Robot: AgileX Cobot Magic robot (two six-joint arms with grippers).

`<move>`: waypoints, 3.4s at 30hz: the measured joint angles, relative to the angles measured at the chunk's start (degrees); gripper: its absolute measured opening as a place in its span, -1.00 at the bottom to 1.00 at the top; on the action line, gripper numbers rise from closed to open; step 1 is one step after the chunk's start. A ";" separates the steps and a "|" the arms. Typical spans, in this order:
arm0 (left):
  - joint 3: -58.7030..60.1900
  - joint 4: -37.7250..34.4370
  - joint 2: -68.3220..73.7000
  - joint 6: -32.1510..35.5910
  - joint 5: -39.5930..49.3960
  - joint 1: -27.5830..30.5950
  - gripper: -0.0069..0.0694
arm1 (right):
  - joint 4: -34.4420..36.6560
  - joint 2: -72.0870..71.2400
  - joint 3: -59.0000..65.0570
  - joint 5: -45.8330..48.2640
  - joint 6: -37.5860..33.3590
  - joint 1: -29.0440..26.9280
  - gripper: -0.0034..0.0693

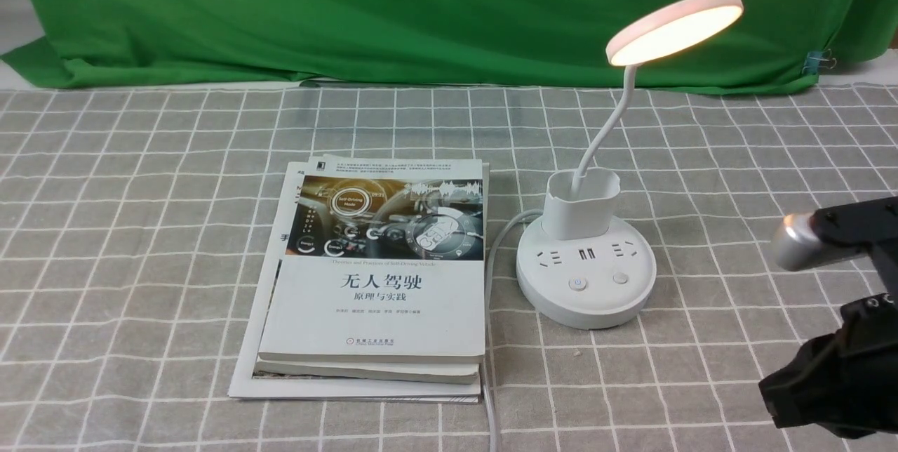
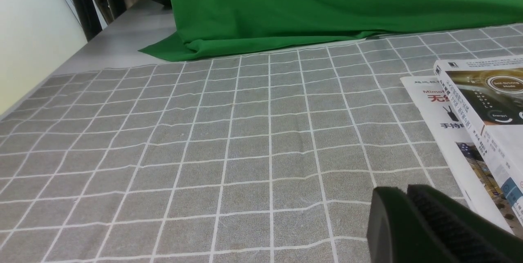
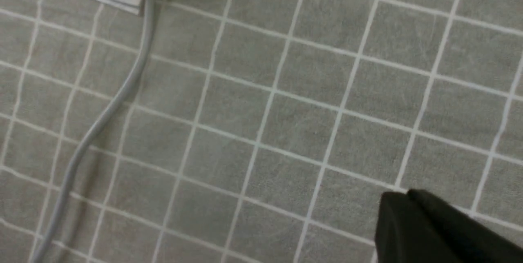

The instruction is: Turn on the desk lamp on the grey coffee tablecloth with your hand.

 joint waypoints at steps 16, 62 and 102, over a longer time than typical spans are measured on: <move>0.00 0.00 0.00 -0.03 0.00 0.00 -0.77 | -2.80 -18.31 8.73 -19.98 -1.72 -4.27 -0.83; 0.00 0.00 0.00 0.01 0.00 0.00 -0.77 | -4.98 -59.82 41.72 -33.97 -4.37 -17.29 -0.75; 0.00 0.00 0.00 -0.02 0.00 0.00 -0.77 | -4.98 -59.82 41.72 -33.97 -4.32 -17.29 -0.51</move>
